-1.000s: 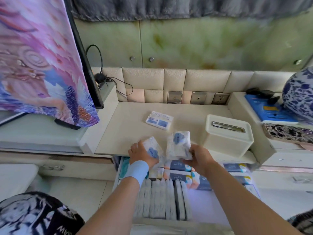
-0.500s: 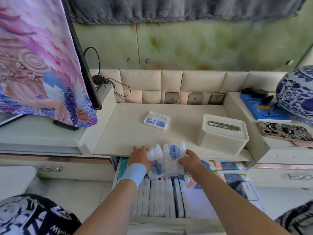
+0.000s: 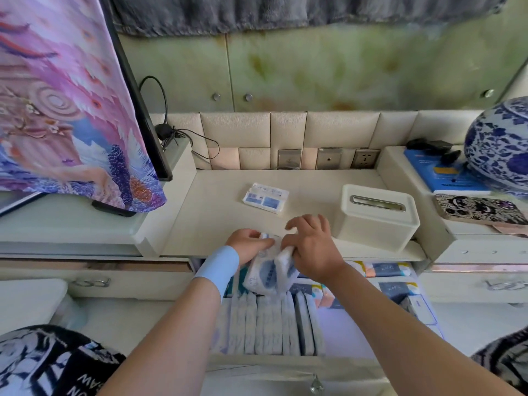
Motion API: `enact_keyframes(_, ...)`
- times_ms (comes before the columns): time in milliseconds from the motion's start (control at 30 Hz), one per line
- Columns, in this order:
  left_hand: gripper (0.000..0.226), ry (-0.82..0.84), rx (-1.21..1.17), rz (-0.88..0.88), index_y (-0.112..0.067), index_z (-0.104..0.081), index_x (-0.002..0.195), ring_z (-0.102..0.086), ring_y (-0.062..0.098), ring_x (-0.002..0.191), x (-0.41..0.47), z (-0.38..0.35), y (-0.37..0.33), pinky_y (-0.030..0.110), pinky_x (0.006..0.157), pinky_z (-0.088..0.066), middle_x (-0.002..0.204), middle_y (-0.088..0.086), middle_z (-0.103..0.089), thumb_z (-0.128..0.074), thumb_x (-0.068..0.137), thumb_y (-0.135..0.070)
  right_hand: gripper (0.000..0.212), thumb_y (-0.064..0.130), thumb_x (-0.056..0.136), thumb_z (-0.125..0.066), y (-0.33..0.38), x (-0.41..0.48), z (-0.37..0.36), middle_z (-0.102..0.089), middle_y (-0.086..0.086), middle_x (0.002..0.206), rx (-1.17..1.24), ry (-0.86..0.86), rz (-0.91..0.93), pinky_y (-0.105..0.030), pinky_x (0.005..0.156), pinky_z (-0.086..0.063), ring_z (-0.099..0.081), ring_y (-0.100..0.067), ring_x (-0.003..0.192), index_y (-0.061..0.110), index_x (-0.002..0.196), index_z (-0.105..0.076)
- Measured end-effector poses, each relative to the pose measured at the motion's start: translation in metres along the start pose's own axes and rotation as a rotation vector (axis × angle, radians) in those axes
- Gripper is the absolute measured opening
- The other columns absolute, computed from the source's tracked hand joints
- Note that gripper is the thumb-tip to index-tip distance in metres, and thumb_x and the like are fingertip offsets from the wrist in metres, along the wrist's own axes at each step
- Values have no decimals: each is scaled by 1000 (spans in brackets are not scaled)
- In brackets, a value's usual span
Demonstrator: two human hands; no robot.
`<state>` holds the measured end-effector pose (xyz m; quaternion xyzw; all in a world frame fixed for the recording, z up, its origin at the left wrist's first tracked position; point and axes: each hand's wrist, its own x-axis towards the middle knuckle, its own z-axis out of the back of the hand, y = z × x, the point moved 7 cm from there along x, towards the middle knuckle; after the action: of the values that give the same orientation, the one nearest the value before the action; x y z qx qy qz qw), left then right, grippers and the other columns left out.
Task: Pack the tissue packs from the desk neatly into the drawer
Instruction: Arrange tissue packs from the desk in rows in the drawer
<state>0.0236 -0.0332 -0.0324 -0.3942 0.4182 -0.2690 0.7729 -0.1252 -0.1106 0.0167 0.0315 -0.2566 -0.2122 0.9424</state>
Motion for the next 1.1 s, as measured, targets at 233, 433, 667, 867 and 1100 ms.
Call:
enact_keyframes(233, 19, 18, -173, 105, -12, -67, 110, -68, 25, 85, -33, -31, 22, 36, 69, -61, 105, 11, -70, -65, 93, -20, 79, 41, 87, -70, -24, -63, -31, -46, -12, 136, 645, 303, -990, -43, 84, -53, -51, -34, 120, 22, 149, -24)
enact_keyframes(433, 21, 40, -254, 73, -14, -68, 106, -73, 23, 84, -50, -55, 25, 38, 70, -62, 99, 8, -74, -70, 90, -26, 36, 55, 89, -63, 10, -87, -41, -70, -6, 108, 1204, 458, -1144, -46, 82, -59, -69, -25, 94, 26, 108, -57)
enact_keyframes(667, 24, 148, -257, 2, -13, -69, 112, -73, 25, 80, -54, -84, -14, 33, 68, -60, 99, 10, -74, -68, 88, -12, 61, 25, 75, -86, -16, -87, -18, -71, -16, 114, 1395, 442, -961, -57, 93, -53, -70, -31, 104, 21, 126, -53)
enact_keyframes(867, 15, 330, -116, 11, -14, -66, 108, -70, 22, 83, -59, -129, -18, 30, 69, -56, 104, 8, -70, -56, 98, -21, 50, 13, 68, -76, -48, -120, -6, -70, -19, 111, 1190, 508, -882, -52, 91, -56, -69, -34, 104, 16, 117, -66)
enact_keyframes(1100, 38, 369, 1049, -260, -36, -57, 128, -49, 24, 124, -54, -154, 17, 37, 102, -44, 136, -2, -52, -57, 90, -37, 92, 19, 76, -63, -80, -173, -22, -52, -6, 122, 597, 809, -981, -34, 66, -58, -63, -25, 90, 34, 153, -17)
